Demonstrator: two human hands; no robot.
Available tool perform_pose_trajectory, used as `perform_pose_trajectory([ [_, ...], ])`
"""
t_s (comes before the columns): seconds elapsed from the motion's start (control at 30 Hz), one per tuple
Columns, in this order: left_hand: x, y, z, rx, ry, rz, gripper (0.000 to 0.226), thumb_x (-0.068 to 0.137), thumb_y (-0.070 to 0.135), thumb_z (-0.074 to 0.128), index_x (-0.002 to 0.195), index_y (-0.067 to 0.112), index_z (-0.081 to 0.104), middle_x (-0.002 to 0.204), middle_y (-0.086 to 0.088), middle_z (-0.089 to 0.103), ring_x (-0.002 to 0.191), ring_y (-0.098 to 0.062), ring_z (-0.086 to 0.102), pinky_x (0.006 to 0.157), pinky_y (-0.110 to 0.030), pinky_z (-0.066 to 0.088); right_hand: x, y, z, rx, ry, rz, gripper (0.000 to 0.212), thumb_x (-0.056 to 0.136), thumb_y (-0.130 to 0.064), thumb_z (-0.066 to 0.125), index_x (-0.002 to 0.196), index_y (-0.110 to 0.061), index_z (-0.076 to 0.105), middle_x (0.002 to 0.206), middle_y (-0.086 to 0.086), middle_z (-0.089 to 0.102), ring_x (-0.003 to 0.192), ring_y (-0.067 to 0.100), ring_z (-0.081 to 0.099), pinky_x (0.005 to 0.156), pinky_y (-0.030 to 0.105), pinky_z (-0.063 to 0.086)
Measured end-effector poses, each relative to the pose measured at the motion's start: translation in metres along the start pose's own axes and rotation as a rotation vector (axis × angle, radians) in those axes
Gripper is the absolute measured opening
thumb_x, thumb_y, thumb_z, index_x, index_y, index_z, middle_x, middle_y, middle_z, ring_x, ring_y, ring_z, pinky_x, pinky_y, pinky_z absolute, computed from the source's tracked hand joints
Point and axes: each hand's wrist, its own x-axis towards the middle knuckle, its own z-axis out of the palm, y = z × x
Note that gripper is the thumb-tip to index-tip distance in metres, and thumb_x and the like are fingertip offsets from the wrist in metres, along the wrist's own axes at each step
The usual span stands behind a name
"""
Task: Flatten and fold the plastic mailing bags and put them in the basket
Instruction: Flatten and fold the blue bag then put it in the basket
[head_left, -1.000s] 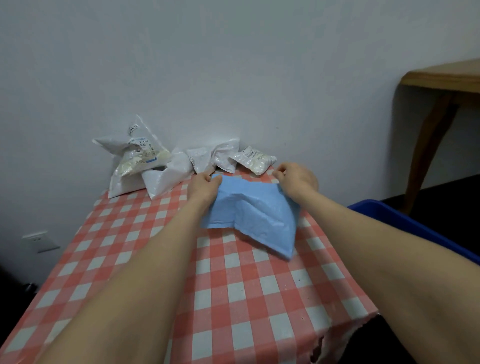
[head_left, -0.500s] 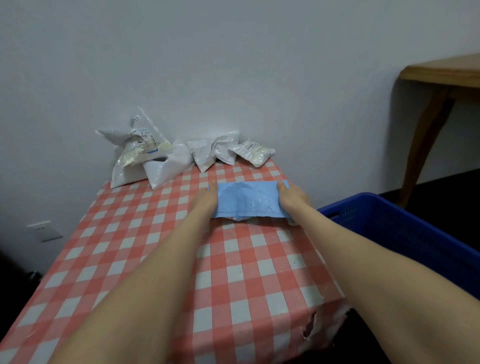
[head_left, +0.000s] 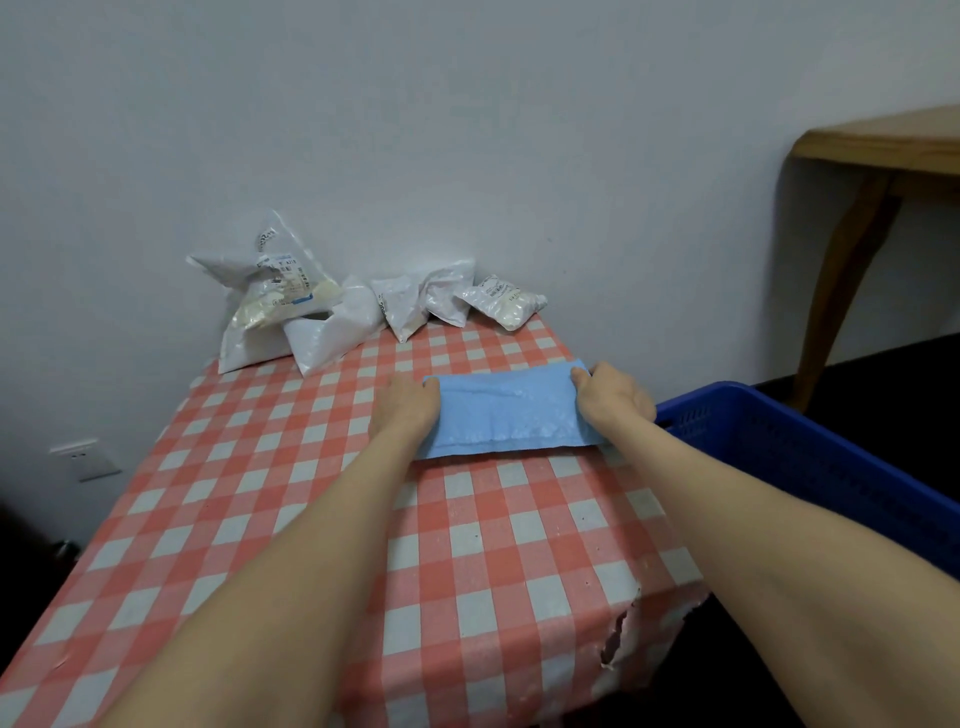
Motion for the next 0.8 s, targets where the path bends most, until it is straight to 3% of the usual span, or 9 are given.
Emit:
perform_pose_trajectory([
  [0.13,-0.005,0.018,-0.005,0.219,0.265,0.424,0.031,0.096,0.020,0.042,0.125,0.016,0.052,0.132,-0.006,0.046,0.122,-0.023,0.042,0.098,-0.038,0.038,-0.001,-0.013,-0.006,0.026,0.150,-0.157,0.049,0.102,-0.043,0.033,0.142,-0.015,0.040,0.144,0.009,0.040,0.130,0.029,0.038,0.102,0.044,0.036],
  [0.23,-0.005,0.030,0.005,0.312,0.178,0.642,0.037,0.098,0.019,0.036,0.130,0.016,0.052,0.136,-0.006,0.047,0.125,-0.023,0.042,0.102,-0.038,0.037,-0.005,-0.026,-0.005,-0.040,0.113,-0.377,0.047,0.102,-0.038,0.031,0.144,-0.019,0.038,0.148,0.005,0.037,0.134,0.027,0.033,0.108,0.041,0.030],
  [0.33,-0.007,0.034,0.020,0.468,0.004,0.667,0.047,0.101,0.028,0.027,0.146,0.017,0.034,0.152,-0.004,0.033,0.140,-0.022,0.027,0.115,-0.042,0.023,-0.007,-0.036,0.008,-0.209,-0.061,-0.518,0.050,0.102,-0.039,0.025,0.149,-0.024,0.030,0.159,0.002,0.020,0.147,0.026,0.010,0.119,0.043,0.014],
  [0.43,-0.009,0.030,0.029,0.622,-0.131,0.633,0.051,0.102,0.036,0.017,0.152,0.025,0.018,0.159,0.002,0.016,0.147,-0.021,0.009,0.119,-0.046,0.008,-0.007,-0.039,0.019,-0.307,-0.162,-0.507,0.052,0.102,-0.040,0.018,0.152,-0.028,0.023,0.161,0.001,0.012,0.149,0.028,-0.005,0.120,0.049,0.002],
  [0.6,-0.012,0.017,0.037,0.657,-0.225,0.546,0.051,0.102,0.038,0.012,0.152,0.031,0.009,0.160,0.002,0.010,0.148,-0.023,0.005,0.118,-0.049,0.007,-0.005,-0.028,0.029,-0.365,-0.234,-0.392,0.054,0.100,-0.047,0.013,0.153,-0.035,0.016,0.162,0.003,0.006,0.148,0.031,-0.006,0.118,0.052,-0.001],
  [0.8,-0.013,0.012,0.043,0.668,-0.275,0.499,0.052,0.102,0.039,0.009,0.152,0.033,0.000,0.161,0.001,-0.001,0.148,-0.025,-0.002,0.119,-0.049,0.001,-0.004,-0.023,0.034,-0.411,-0.234,-0.395,0.055,0.101,-0.050,0.012,0.153,-0.035,0.010,0.162,0.003,0.004,0.148,0.032,-0.007,0.118,0.052,0.000],
])
